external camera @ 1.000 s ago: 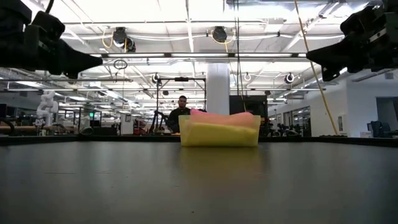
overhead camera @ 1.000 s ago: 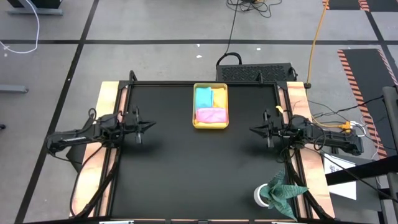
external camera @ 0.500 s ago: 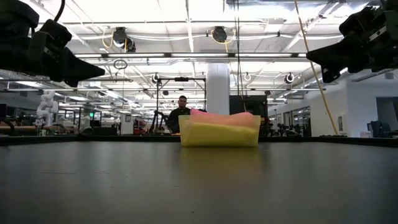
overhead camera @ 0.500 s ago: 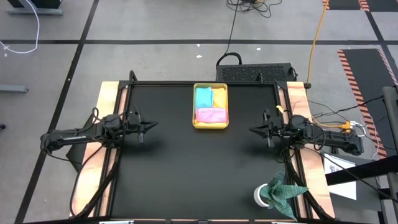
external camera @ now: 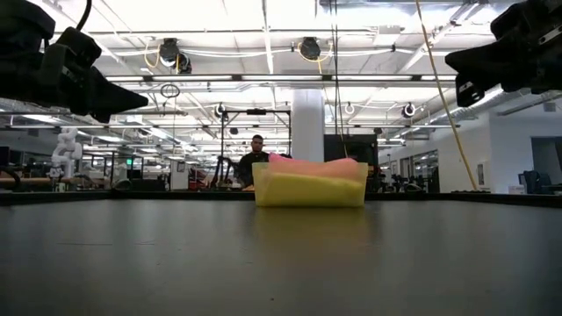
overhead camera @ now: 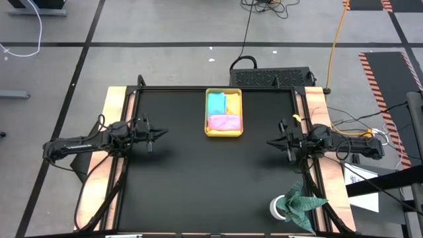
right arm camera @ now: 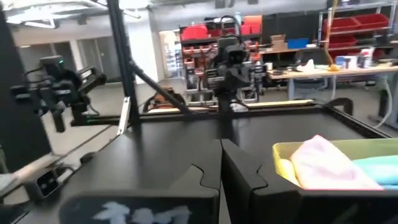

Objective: Fold microfiber towels
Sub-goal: Return to Home Position

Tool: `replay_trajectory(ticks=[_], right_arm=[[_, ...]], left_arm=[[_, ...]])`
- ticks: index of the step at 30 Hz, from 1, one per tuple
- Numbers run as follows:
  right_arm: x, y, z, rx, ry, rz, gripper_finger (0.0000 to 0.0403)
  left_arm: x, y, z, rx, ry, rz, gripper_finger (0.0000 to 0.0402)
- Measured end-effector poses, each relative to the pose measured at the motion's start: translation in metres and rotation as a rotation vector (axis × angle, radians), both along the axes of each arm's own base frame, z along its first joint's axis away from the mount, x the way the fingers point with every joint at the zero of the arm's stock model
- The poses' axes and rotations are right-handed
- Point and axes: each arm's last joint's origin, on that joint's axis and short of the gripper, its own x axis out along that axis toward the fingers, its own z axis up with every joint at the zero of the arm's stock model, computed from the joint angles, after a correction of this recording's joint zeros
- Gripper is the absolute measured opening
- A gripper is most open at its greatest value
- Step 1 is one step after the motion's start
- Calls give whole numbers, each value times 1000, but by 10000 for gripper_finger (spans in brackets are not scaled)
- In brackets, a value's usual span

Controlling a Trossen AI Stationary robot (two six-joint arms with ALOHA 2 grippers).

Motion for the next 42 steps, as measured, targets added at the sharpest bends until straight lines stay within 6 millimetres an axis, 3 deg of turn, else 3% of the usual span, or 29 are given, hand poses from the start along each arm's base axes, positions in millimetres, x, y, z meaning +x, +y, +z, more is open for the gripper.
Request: replay_trajectory(ticks=[9, 17, 42], right_arm=[[0, -3, -3, 41, 32, -228, 0], [1, 2, -6, -9, 62, -66, 0], [1, 2, -5, -42, 48, -56, 0]], left_arm=[[0, 0, 0, 1, -2, 0, 15], [0, 0, 0, 0, -2, 1, 15], [0, 0, 0, -2, -3, 1, 15]])
